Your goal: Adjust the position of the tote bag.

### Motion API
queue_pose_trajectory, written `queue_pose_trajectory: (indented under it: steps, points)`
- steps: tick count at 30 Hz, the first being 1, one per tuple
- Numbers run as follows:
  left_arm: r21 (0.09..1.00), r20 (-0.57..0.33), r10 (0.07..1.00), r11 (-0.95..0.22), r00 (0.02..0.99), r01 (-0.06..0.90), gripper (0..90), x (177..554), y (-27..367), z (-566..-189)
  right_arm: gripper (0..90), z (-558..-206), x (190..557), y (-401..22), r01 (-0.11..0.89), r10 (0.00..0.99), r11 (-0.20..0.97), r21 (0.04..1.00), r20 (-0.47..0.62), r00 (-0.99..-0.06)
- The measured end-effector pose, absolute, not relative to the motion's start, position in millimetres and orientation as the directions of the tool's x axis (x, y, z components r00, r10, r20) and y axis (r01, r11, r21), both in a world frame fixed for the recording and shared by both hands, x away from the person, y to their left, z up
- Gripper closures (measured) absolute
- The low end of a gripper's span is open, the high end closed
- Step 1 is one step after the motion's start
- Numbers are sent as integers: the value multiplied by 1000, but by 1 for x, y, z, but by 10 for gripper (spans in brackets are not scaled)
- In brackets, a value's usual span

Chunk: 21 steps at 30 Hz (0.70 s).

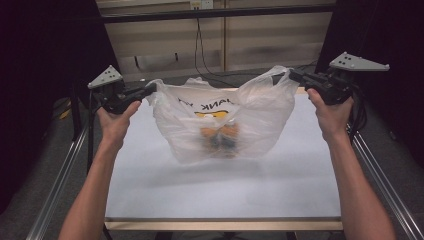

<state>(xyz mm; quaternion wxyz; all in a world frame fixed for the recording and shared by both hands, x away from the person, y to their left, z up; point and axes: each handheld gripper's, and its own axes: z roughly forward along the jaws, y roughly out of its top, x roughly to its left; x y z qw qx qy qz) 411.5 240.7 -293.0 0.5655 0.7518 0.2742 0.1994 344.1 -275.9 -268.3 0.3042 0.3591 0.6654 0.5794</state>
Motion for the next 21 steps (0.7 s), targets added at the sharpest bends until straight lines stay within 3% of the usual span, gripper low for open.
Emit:
queue_pose_trajectory:
  steps: [14, 21]
  points:
    - [939, -19, 603, -262, 798, 221, 900, 416, 231, -323, 900, -305, 349, -286, 197, 838, 52, 979, 64, -541]
    - [931, -82, 567, -250, 819, 266, 900, 423, 234, -342, 900, -321, 353, -295, 238, 856, 52, 970, 80, -512]
